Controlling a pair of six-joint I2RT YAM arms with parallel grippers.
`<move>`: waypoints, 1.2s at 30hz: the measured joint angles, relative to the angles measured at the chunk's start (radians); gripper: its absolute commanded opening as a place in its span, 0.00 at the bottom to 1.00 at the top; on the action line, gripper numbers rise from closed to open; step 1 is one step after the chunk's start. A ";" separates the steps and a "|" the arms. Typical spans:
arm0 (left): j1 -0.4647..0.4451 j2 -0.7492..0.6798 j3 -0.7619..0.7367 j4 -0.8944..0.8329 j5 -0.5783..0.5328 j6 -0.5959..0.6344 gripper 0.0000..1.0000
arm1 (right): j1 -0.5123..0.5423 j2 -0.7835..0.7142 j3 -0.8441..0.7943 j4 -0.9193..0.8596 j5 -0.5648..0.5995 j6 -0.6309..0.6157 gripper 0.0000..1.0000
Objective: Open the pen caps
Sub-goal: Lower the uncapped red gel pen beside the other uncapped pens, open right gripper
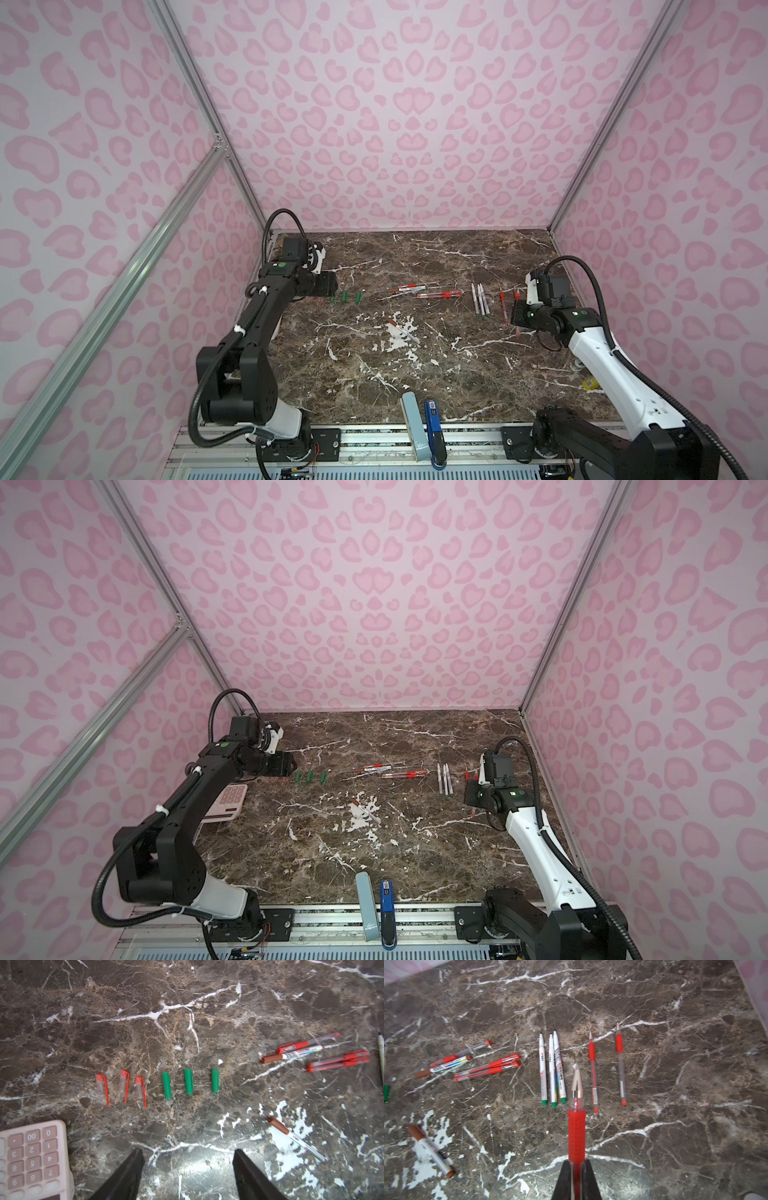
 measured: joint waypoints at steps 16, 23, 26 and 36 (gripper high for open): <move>0.041 -0.420 -0.345 0.245 0.185 -0.010 1.00 | -0.082 0.505 0.286 0.031 0.052 -0.121 0.03; 0.055 -0.416 -0.342 0.257 0.196 -0.010 1.00 | -0.087 0.646 0.364 0.037 0.074 -0.138 0.05; 0.063 -0.414 -0.341 0.257 0.201 -0.011 1.00 | -0.087 0.687 0.370 0.039 0.068 -0.138 0.06; 0.079 -0.409 -0.336 0.272 0.215 -0.026 1.00 | -0.093 0.755 0.383 0.059 0.067 -0.138 0.13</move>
